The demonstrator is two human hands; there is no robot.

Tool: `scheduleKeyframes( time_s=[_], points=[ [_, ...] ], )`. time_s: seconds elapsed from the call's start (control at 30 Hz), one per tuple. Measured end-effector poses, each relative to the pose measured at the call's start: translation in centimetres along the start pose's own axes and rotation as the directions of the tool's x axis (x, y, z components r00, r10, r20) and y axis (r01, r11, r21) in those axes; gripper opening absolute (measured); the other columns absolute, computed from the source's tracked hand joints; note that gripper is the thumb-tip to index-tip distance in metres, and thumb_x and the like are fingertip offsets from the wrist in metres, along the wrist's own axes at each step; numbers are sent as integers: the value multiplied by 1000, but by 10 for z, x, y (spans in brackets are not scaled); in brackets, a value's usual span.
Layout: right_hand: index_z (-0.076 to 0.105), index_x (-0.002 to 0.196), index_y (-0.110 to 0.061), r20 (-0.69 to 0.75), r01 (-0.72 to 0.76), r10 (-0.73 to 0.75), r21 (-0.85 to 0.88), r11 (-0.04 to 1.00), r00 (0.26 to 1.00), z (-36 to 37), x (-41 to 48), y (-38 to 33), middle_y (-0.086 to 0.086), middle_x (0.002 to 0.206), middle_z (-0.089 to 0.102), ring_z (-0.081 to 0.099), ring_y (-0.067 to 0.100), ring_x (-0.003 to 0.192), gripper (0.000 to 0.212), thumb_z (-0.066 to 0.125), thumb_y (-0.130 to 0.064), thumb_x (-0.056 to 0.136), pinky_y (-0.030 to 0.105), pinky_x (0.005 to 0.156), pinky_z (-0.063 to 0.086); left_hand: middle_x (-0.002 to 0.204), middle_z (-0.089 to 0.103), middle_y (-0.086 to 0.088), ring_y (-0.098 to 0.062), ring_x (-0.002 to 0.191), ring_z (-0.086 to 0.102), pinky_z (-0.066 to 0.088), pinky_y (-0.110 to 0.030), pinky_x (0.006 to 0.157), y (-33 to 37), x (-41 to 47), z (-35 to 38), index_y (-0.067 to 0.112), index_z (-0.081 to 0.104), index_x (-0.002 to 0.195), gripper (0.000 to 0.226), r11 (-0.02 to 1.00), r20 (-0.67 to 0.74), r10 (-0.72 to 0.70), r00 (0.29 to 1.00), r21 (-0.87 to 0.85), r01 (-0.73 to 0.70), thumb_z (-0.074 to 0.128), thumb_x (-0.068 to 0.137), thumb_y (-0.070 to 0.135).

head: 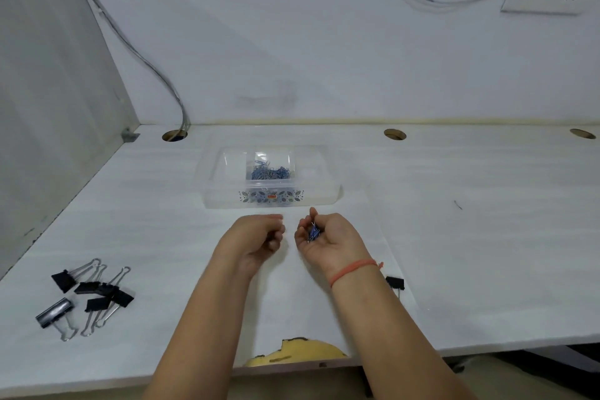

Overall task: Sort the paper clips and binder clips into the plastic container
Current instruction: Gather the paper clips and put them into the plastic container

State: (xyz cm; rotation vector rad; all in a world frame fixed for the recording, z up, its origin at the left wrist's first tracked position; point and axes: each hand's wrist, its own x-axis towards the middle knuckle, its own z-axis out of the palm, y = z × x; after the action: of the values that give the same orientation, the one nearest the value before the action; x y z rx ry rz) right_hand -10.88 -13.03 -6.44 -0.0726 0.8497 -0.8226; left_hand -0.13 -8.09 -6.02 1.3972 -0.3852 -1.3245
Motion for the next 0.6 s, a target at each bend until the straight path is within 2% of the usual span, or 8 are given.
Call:
scheduleKeyframes(
  time_s=[0.1, 0.17, 0.27, 0.37, 0.47, 0.53, 0.6],
  points=[
    [55, 78, -5, 39, 12, -13, 14, 1000, 999, 22, -9, -13, 7, 71, 47, 47, 16, 63, 30, 32, -4, 97, 25, 61, 44, 54, 53, -6, -5, 30, 47, 35, -11, 31, 28, -2, -1, 1, 57, 81, 22, 980, 42, -48, 998, -190, 55, 38, 93, -6],
    [53, 78, -4, 81, 26, -26, 7, 1000, 996, 45, -13, -26, 9, 73, 47, 47, 17, 63, 27, 34, -4, 96, 25, 63, 47, 50, 56, -7, -6, 29, 50, 36, -11, 30, 51, 3, 0, -1, 56, 79, 24, 991, 7, -3, 1000, -136, 3, 38, 93, -7],
    [49, 75, -2, 96, 73, -67, -68, 995, 993, 82, -11, -41, 10, 73, 44, 44, 18, 62, 26, 34, -5, 95, 24, 73, 48, 64, 52, -10, -4, 27, 48, 34, -11, 29, 84, 20, 5, -1, 52, 77, 24, 997, -68, 76, 995, 26, -75, 36, 94, -7],
    [44, 73, -3, 70, 127, -117, -169, 977, 991, 112, 4, -46, 8, 70, 39, 38, 17, 60, 27, 32, -9, 96, 25, 77, 43, 70, 50, -12, -10, 28, 51, 38, -11, 29, 109, 49, 8, 0, 48, 74, 32, 1000, -104, 20, 994, 7, -20, 26, 96, -5],
    [46, 87, -1, 63, 142, -128, -328, 934, 990, 133, 27, -49, 6, 74, 36, 36, 17, 67, 17, 35, -12, 96, 28, 84, 43, 76, 50, -16, -21, 55, 52, 46, -20, 32, 121, 80, 13, -1, 49, 73, 33, 999, -119, -12, 993, -50, 6, 28, 98, 1],
    [44, 100, -2, 66, 125, -108, -431, 893, 992, 145, 37, -53, 6, 79, 35, 35, 18, 72, 16, 38, -16, 95, 30, 84, 40, 72, 46, -15, -21, 57, 44, 48, -26, 39, 125, 97, 17, 1, 46, 73, 30, 1000, -131, 0, 991, -28, -4, 28, 98, 5],
    [42, 118, -2, 56, 118, -104, -507, 854, 993, 150, 45, -59, 9, 94, 40, 39, 22, 83, 31, 40, -24, 96, 35, 96, 38, 67, 38, -11, -20, 52, 33, 36, -30, 48, 127, 110, 17, 6, 41, 77, 24, 1000, -152, 7, 988, 19, -4, 28, 97, 9]
  ],
)
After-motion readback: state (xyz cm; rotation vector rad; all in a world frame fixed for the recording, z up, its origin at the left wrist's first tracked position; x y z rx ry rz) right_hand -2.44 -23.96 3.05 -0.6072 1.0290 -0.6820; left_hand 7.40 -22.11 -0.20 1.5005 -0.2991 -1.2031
